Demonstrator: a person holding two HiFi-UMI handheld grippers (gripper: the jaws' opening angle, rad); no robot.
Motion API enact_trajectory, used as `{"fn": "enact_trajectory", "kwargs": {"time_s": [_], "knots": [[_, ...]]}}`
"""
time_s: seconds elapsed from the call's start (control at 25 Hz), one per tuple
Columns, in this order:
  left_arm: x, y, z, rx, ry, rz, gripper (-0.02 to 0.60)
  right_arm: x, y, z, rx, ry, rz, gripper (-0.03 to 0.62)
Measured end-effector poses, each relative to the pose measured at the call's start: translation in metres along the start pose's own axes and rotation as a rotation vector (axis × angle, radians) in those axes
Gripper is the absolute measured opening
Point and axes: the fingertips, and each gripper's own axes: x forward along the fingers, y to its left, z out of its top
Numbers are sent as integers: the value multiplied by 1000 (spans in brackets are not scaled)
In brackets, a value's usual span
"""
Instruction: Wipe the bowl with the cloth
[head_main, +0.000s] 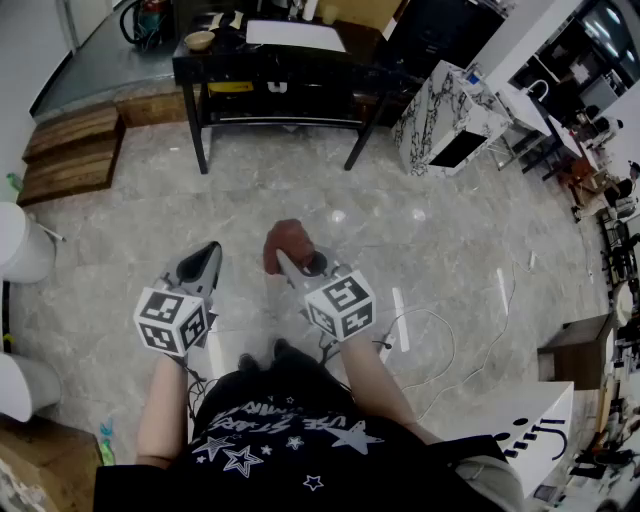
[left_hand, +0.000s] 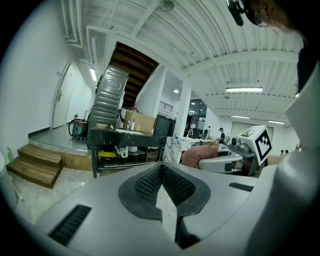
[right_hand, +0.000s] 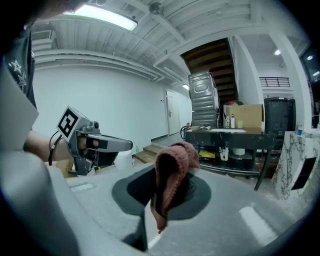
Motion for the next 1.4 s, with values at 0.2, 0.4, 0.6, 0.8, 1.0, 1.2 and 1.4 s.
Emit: {"fn": "enact_trajectory", "kwargs": {"time_s": [0.2,0.4,0.6,0.8,1.0,1.2,1.4], "knots": [[-2,-1,-6,1,9,-8,6,2,5,-1,-6,4,1,46],[-7,1,-4,-1,8,-11,6,3,9,1,-8,5,-3,46],[-17,7,-14,-9,18,-14,6,7,18,0,-9,1,-7,46],[-26,23,-16,-24,11,-15,6,10,21,2,1,-10,-41,46],[-26,28,-16,-29,12,-46,6,12,24,0,0,10,-57,46],[-18,37,-18,-30,21,-52,6,24,13,1,14,10,-72,46],[1,56,-15,-37,29,-30,6,46,-8,0,32,13,-57,46]]}}
